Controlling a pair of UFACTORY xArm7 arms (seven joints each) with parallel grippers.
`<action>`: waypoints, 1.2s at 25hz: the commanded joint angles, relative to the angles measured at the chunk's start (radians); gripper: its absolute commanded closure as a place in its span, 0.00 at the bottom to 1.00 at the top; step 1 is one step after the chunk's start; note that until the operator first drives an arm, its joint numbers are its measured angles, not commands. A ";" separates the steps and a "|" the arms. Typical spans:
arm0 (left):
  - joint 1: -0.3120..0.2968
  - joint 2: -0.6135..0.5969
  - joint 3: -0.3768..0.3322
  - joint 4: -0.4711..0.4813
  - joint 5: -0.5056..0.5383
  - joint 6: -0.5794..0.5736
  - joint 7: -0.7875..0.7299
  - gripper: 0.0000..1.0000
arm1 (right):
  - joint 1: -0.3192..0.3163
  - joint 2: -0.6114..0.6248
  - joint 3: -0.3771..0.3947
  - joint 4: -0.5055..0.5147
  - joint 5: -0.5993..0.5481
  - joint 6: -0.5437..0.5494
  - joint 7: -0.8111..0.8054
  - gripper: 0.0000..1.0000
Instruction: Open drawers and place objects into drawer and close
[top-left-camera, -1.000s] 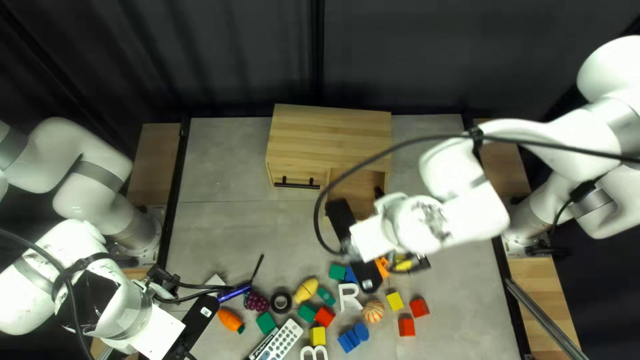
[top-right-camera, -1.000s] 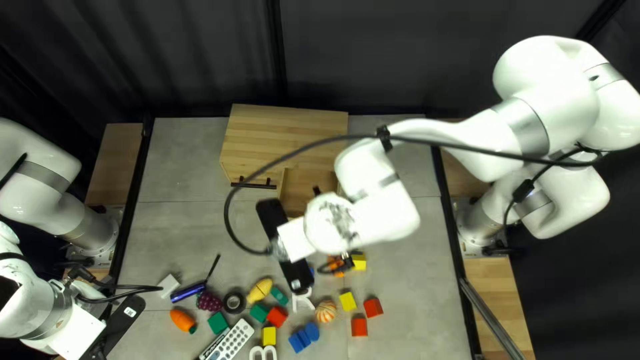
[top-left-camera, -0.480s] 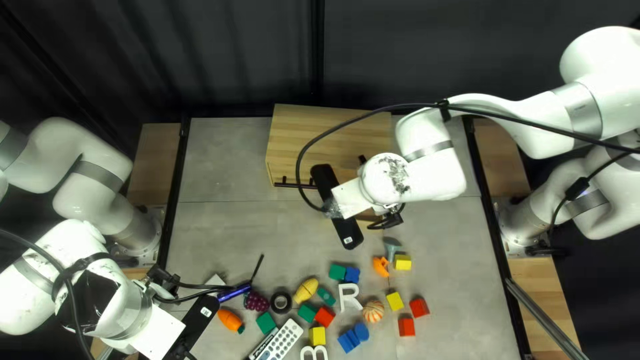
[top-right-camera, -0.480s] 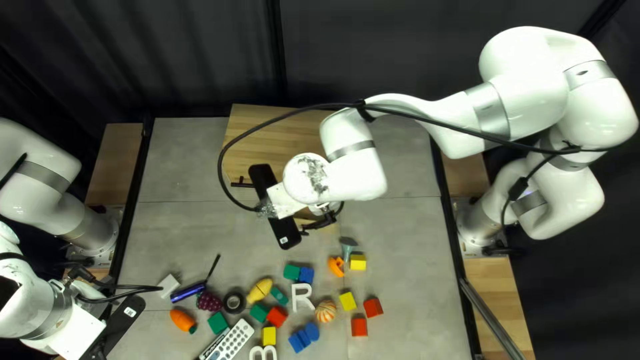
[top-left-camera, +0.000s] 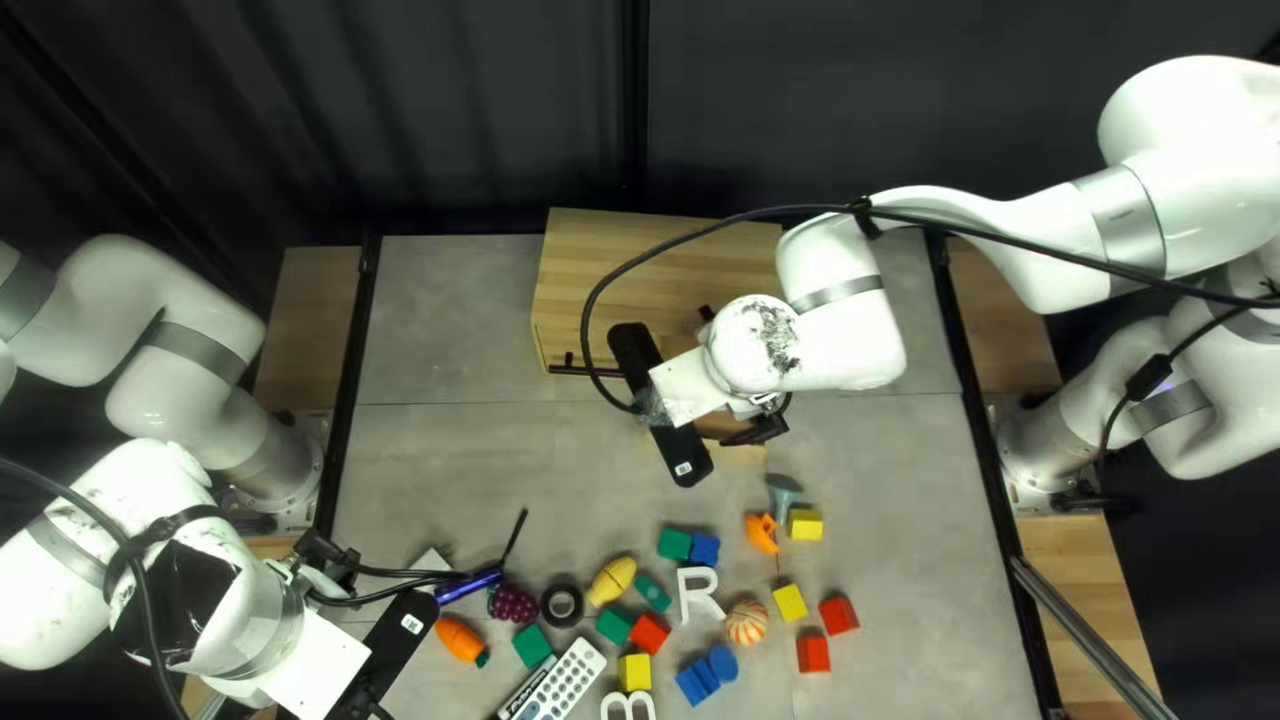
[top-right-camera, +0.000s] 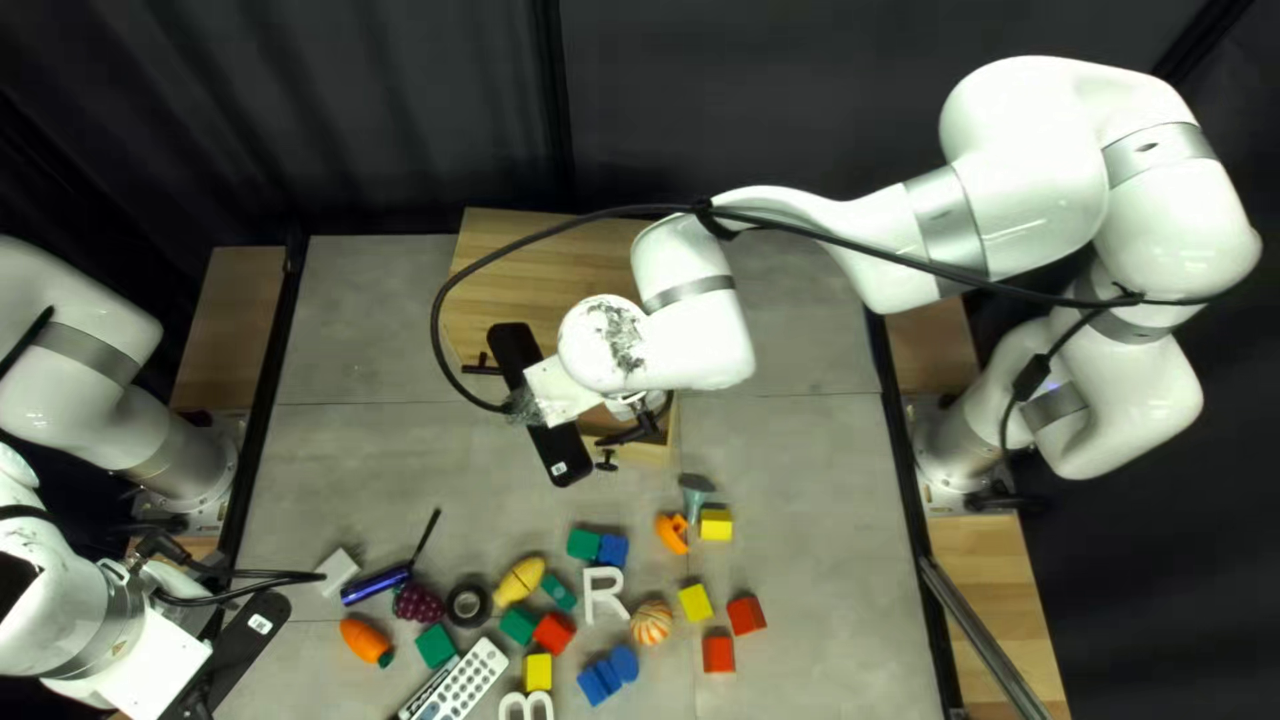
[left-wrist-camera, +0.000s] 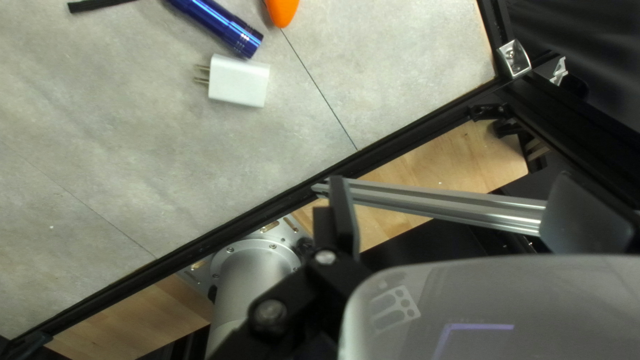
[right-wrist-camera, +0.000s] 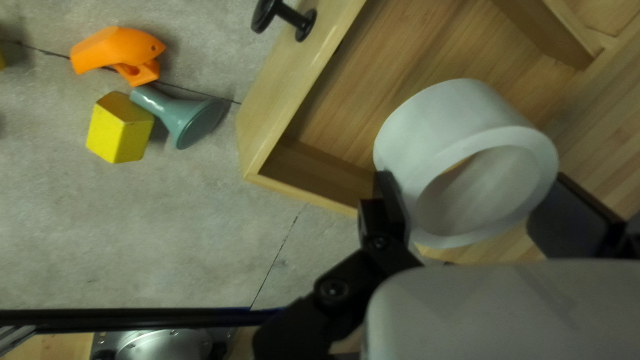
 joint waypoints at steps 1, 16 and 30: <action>0.000 0.000 0.000 0.000 0.000 0.000 0.000 0.00 | -0.005 0.020 -0.003 -0.001 -0.001 -0.023 -0.008 0.91; 0.000 0.000 0.000 0.000 0.000 0.000 0.000 0.00 | -0.019 0.071 -0.011 0.024 0.006 -0.050 -0.033 0.87; 0.000 0.000 0.000 0.000 0.000 0.000 0.000 0.00 | -0.027 0.098 -0.013 0.045 0.018 -0.054 -0.049 0.67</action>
